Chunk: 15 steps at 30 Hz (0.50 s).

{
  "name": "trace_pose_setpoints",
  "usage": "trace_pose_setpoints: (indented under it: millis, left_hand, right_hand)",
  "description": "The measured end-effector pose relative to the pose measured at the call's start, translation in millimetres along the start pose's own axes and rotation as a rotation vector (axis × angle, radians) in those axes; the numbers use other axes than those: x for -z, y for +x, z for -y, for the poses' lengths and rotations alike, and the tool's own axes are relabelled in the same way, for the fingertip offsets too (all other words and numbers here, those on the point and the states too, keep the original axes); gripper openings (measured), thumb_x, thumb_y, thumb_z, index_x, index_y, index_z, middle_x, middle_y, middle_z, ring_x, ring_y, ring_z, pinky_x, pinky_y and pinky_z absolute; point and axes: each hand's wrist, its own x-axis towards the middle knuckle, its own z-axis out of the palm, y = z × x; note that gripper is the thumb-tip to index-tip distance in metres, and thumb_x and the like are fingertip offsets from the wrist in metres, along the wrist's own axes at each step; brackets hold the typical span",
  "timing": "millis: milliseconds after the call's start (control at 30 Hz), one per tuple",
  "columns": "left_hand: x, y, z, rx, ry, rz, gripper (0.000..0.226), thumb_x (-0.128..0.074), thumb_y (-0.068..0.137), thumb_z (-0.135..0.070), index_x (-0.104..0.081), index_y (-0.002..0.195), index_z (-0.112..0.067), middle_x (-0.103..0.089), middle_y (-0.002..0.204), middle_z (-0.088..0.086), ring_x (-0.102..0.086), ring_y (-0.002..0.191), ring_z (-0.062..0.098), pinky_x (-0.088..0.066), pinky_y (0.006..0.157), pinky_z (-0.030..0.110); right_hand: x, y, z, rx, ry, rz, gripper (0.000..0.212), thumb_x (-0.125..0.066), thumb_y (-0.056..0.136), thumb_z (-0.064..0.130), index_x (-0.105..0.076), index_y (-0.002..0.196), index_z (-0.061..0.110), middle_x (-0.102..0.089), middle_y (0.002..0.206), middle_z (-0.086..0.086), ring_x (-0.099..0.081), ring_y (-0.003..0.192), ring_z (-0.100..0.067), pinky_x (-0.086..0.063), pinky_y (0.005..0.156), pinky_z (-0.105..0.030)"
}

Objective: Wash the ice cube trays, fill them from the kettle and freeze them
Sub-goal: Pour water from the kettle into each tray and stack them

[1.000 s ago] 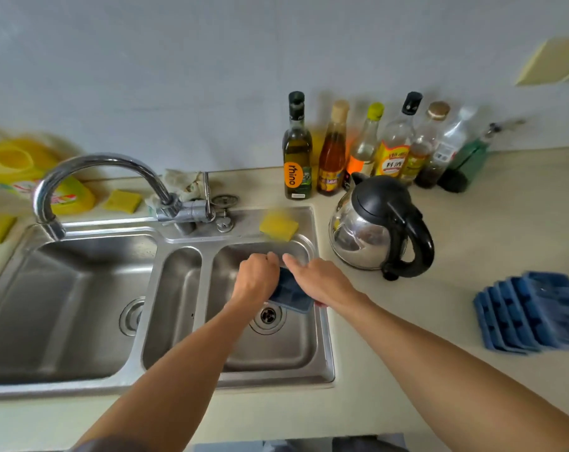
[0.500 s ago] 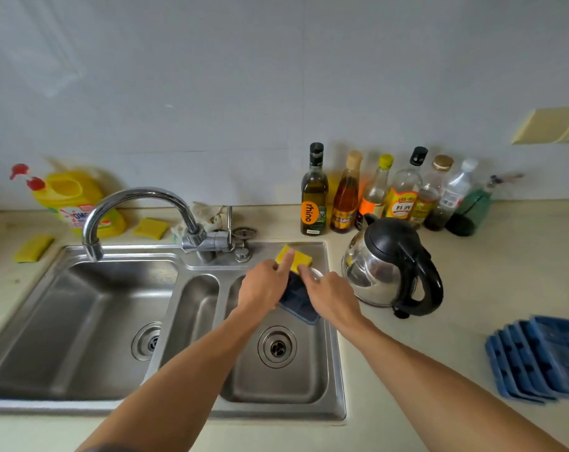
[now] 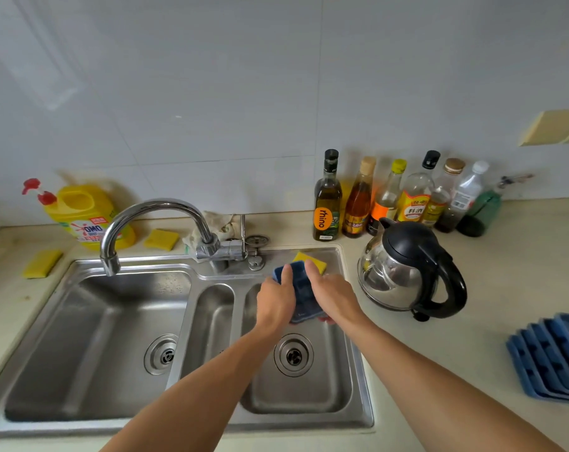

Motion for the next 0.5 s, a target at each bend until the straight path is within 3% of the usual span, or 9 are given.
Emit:
trace_pose_setpoints:
  millis: [100,167,233,300,400,500]
  left_hand:
    - [-6,0,0,-0.015,0.017,0.054,0.041,-0.044,0.102,-0.052,-0.064,0.096,-0.016,-0.071,0.091,0.006,-0.068,0.08,0.019,-0.059,0.07,0.037]
    - [-10,-1,-1,-0.029,0.022,0.086,0.041,-0.045,0.103,-0.049,-0.063,0.085,-0.016,-0.069,0.081,0.004,-0.067,0.073,0.018,-0.057,0.062,0.031]
    - [-15,-3,-2,-0.049,0.046,0.126,0.043,-0.045,0.103,-0.049,-0.064,0.086,-0.014,-0.07,0.082,0.006,-0.067,0.071,0.017,-0.05,0.051,0.023]
    - [-21,-5,-5,-0.058,0.059,0.169,0.046,-0.044,0.103,-0.05,-0.066,0.094,-0.01,-0.071,0.089,0.01,-0.069,0.077,0.021,-0.05,0.056,0.025]
    - [-37,-18,-13,-0.062,0.06,0.22,0.048,-0.044,0.103,-0.05,-0.064,0.104,-0.007,-0.072,0.096,0.013,-0.07,0.084,0.025,-0.058,0.066,0.035]
    - [-57,-40,-24,-0.065,0.024,0.255,0.045,-0.044,0.104,-0.049,-0.063,0.107,-0.008,-0.072,0.099,0.013,-0.071,0.088,0.029,-0.062,0.075,0.045]
  right_hand:
    - [-5,0,-7,0.046,-0.041,-0.066,0.062,-0.032,0.103,0.061,-0.073,0.102,0.014,-0.072,0.102,-0.011,-0.059,0.072,-0.013,-0.044,0.065,-0.029]
    - [-3,-2,-11,0.029,-0.058,-0.106,0.064,-0.031,0.103,0.062,-0.073,0.106,0.013,-0.072,0.105,-0.013,-0.061,0.084,-0.024,-0.045,0.077,-0.034]
    - [1,-4,-16,-0.013,-0.081,-0.124,0.069,-0.03,0.103,0.064,-0.073,0.106,0.011,-0.072,0.106,-0.015,-0.063,0.092,-0.029,-0.048,0.082,-0.036]
    - [9,-7,-21,-0.047,-0.082,-0.132,0.073,-0.03,0.102,0.065,-0.073,0.107,0.007,-0.072,0.108,-0.018,-0.066,0.099,-0.033,-0.051,0.086,-0.038]
    - [30,-15,-31,-0.051,-0.065,-0.119,0.073,-0.032,0.102,0.065,-0.073,0.107,0.005,-0.072,0.108,-0.019,-0.067,0.097,-0.031,-0.053,0.084,-0.038]
    - [63,-28,-44,-0.048,0.03,-0.089,0.059,-0.043,0.098,0.065,-0.067,0.105,0.012,-0.07,0.099,-0.01,-0.069,0.084,-0.024,-0.06,0.067,-0.036]
